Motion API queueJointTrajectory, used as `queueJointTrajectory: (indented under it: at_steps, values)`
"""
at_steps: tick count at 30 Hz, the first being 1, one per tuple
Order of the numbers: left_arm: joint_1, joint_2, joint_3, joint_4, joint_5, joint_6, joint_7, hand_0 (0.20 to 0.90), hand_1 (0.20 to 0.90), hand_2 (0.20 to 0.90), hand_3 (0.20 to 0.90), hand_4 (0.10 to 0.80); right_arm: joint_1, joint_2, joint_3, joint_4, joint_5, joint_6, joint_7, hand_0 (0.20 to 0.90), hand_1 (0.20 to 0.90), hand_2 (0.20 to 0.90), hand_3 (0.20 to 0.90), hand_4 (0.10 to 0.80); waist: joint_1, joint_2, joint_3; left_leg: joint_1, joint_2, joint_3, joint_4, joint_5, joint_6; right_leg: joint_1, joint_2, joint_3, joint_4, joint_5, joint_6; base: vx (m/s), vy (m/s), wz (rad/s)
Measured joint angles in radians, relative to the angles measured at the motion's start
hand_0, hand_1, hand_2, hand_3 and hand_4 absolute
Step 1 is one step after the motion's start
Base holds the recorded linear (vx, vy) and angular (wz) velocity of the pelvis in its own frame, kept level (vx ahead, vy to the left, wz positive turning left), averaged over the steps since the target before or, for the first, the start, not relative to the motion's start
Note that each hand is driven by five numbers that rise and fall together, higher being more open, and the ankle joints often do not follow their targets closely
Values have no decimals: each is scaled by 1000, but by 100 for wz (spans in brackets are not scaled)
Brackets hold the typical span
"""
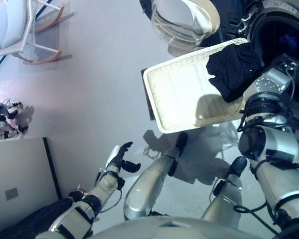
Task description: Pick up the clothes and place them into the washing machine
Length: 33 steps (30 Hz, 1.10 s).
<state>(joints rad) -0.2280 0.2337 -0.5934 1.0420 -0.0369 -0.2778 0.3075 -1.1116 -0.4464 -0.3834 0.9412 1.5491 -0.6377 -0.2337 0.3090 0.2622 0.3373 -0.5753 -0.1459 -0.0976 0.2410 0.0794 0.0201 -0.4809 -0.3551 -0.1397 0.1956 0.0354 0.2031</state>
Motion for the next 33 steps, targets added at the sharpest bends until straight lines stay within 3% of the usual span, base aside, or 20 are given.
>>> queueJointTrajectory:
  at_steps: [6, 7, 8, 22, 28, 33]
  values:
    - [-1, 14, 0, -6, -2, -12, 3, 900, 900, 900, 900, 800, 2, 9, 6, -63, -44, -35, -41, 300, 300, 300, 300, 400, 5, 17, 1, -14, -4, 6, 5, 2, 3, -21, -2, 23, 15, -5, 7, 34, 13, 0]
    - [-1, 17, 1, -6, -2, -13, 4, 900, 900, 900, 900, 800, 2, 9, 7, -63, -58, -36, -43, 573, 573, 573, 573, 582, 4, 22, 2, -14, -4, 7, 6, 2, 3, -21, -2, 24, 16, -5, 7, 35, 17, 0]
    - [-1, 20, 1, -5, -2, -13, 4, 900, 900, 900, 900, 800, 2, 6, 10, -57, -77, -35, -49, 900, 900, 900, 900, 800, 4, 25, 1, -14, -3, 8, 6, 1, 4, -22, -1, 25, 16, -6, 7, 35, 9, -3]
    - [2, 21, 1, -5, -1, -9, 4, 900, 900, 900, 900, 800, 2, 9, 10, 6, -96, 43, -64, 900, 900, 900, 900, 800, -8, 31, -4, 16, -6, 15, 16, -2, 8, 6, -1, 46, 15, -5, 7, 31, 4, -2]
    - [2, 21, 2, -4, -2, -7, 4, 900, 900, 900, 900, 800, 2, 40, 10, 42, -90, 57, -46, 900, 900, 900, 900, 800, -21, 31, -7, 33, -3, 16, 17, -2, 8, 24, 2, 47, 15, -5, 7, -3, -18, -1]
    - [9, 17, 2, 6, -1, -1, 0, 900, 900, 900, 900, 800, 31, 115, 12, 67, -97, 81, -40, 900, 900, 900, 900, 800, -42, 30, -7, 77, 7, 14, 17, -6, 6, 69, 12, 45, 11, -6, 7, 5, -47, -3]
